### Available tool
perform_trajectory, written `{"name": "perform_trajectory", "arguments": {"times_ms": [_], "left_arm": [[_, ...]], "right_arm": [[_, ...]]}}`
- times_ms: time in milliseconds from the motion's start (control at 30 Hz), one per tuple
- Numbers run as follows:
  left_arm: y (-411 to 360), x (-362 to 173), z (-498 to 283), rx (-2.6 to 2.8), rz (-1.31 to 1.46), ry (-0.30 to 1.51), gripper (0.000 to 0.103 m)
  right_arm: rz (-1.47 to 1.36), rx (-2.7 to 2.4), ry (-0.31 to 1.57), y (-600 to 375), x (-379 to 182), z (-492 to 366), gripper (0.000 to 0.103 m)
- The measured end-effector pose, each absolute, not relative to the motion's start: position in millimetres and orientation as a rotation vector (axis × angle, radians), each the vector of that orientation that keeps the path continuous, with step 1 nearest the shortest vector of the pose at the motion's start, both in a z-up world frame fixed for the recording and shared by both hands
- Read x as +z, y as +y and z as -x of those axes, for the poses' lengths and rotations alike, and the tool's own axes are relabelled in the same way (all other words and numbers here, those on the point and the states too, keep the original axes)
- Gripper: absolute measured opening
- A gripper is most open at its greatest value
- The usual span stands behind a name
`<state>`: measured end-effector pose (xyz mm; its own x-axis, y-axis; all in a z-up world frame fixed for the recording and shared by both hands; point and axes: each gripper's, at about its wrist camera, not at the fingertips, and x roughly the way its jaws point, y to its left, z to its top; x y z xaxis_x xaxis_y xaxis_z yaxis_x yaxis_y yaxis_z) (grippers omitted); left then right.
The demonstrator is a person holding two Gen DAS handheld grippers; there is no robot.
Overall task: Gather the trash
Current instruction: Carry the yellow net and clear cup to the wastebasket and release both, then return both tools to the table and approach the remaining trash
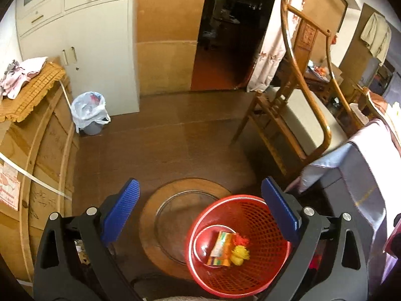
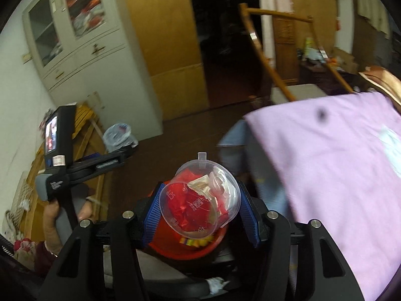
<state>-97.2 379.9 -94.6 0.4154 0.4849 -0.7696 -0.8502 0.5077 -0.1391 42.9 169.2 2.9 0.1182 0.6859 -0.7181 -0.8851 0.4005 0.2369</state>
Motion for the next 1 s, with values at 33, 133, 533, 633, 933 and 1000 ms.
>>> {"name": "perform_trajectory", "arguments": {"times_ms": [33, 133, 533, 633, 933, 1000], "left_arm": [[381.0, -95.2, 98.2, 0.898, 0.571, 0.736, 0.094], [382.2, -97.3, 98.4, 0.902, 0.562, 0.74, 0.094], [356.9, -87.2, 84.2, 0.827, 0.53, 0.744, 0.094], [338.4, -77.0, 77.5, 0.779, 0.499, 0.736, 0.094], [264.5, -34.5, 59.1, 0.645, 0.341, 0.678, 0.096], [241.6, -24.9, 55.6, 0.595, 0.304, 0.666, 0.096]], "right_arm": [[0.284, 1.193, 0.876, 177.4, 3.7, -38.9, 0.063], [0.302, 1.221, 0.856, 189.2, 8.3, -31.7, 0.072], [0.21, 1.117, 0.841, 144.3, 14.6, -54.4, 0.072], [0.169, 1.083, 0.817, 120.4, 19.9, -55.9, 0.072], [0.056, 0.957, 0.704, 26.9, 38.8, -48.9, 0.075], [0.019, 0.917, 0.668, -1.1, 42.9, -45.8, 0.078]]}}
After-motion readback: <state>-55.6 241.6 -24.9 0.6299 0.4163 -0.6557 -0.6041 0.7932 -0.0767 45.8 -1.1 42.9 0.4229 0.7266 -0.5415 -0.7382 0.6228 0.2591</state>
